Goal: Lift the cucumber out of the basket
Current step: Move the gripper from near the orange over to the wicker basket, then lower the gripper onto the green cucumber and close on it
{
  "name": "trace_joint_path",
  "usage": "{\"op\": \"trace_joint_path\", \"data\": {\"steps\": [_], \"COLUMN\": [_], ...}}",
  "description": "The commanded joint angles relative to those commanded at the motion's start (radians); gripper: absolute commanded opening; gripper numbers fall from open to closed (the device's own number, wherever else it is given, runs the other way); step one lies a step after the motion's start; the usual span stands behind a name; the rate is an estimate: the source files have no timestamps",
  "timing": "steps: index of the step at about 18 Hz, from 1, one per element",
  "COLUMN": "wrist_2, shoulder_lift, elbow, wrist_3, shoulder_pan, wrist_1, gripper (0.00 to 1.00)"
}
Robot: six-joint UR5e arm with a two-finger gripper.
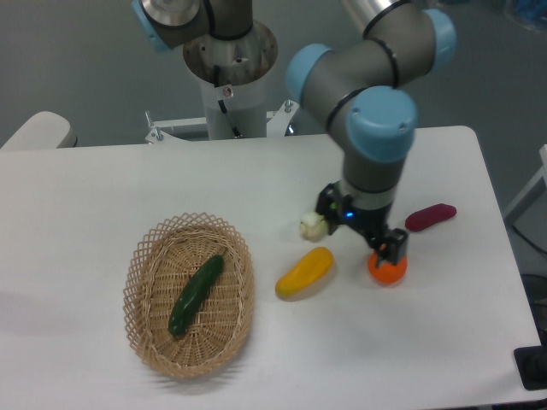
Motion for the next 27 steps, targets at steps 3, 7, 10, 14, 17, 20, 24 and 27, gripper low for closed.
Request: {"op": "trace_joint_path", "data": {"steps": [3,7,10,14,17,20,24,27], "wrist_2": [-0.008,-0.008,-0.003,-0.002,-0.002,-0.002,-0.002,-0.002], "shoulder_lift": [-0.017,-0.060,-0.078,-0.086,-0.094,-0.106,-0.114,-0.115], "elbow": [-0.002,-0.047,-0.113,-0.224,-0.247,-0.247,-0.247,-0.245], "wrist_3": [-0.238,-0.395,-0.421,-0.421,-0.423,-0.439,-0.443,-0.450], "shoulder_pan": [-0.095,-0.189,-0.235,-0.249,-0.260,-0.272,-0.283,-0.284], "wrist_1": [0.003,0.027,0.124,0.245,0.255,0.264,0.267,0.278], "gripper": [1.00,1.00,1.00,1.00,1.00,1.00,1.00,0.97]}}
